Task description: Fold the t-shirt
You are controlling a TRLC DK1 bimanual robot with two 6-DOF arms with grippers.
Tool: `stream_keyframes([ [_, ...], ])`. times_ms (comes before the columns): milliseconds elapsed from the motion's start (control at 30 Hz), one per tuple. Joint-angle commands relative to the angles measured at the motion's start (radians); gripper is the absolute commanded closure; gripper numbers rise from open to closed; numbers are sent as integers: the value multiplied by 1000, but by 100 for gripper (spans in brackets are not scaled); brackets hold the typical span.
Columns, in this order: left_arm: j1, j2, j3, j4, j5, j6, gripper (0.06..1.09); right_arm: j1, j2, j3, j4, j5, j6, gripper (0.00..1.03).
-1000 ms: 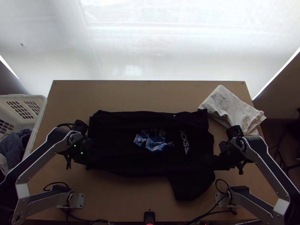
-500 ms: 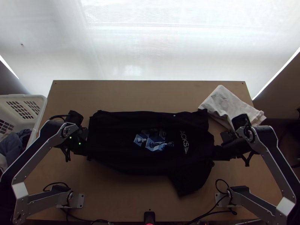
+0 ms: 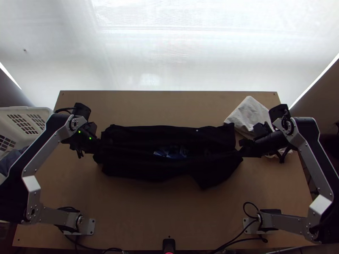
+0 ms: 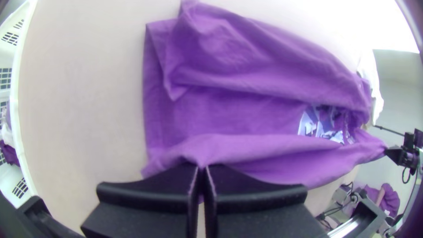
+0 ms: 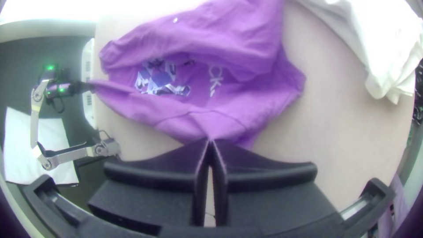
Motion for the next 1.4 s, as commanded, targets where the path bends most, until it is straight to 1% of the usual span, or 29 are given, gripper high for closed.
stream_keyframes([
  [0,31,109,111,31,-16,-64,105,-40,104,86,57,-1,-4,100],
  [167,43,166,161,48,-24,-107,105,-56,171,112,147,5,24,100],
  [267,40,195,184,63,-68,-111,105,-62,217,136,192,13,50,100],
  [333,38,216,207,69,-100,-125,105,-62,237,141,241,37,59,100],
  [433,41,258,241,69,-103,-138,105,-59,277,133,296,57,67,100],
  [633,18,334,249,103,-126,-191,105,-30,300,90,406,62,131,100],
  [733,-11,364,247,121,-134,-199,104,3,283,50,503,117,157,100],
  [800,-25,360,230,177,-134,-204,104,24,266,18,592,198,173,100],
  [833,-26,360,217,215,-136,-220,104,29,262,3,635,221,179,100],
  [900,-32,364,200,261,-136,-236,104,46,263,-17,693,310,186,100],
  [967,-37,367,183,305,-148,-251,98,53,262,-34,742,379,177,100],
  [1000,-45,364,183,309,-145,-248,98,53,260,-40,758,412,176,100],
  [1033,-46,359,177,324,-145,-248,98,52,254,-45,765,416,177,99],
  [1067,-45,359,172,336,-145,-251,97,50,246,-49,772,424,179,93],
  [1100,-45,356,175,332,-137,-253,92,49,236,-59,787,433,177,90],
  [1133,-42,351,174,333,-122,-253,91,49,223,-69,798,435,177,87],
  [1200,-39,344,172,332,-113,-248,80,47,205,-79,802,435,182,75],
  [1233,-40,333,169,330,-97,-243,68,47,196,-82,802,435,182,72],
  [1267,-43,327,163,330,-94,-237,47,50,182,-88,802,435,179,72],
  [1300,-49,322,161,319,-76,-223,27,53,170,-94,802,435,179,69],
  [1333,-55,314,161,305,-54,-214,12,56,159,-99,802,435,182,65],
  [1367,-55,310,161,309,-57,-213,10,58,148,-102,802,435,183,64],
])
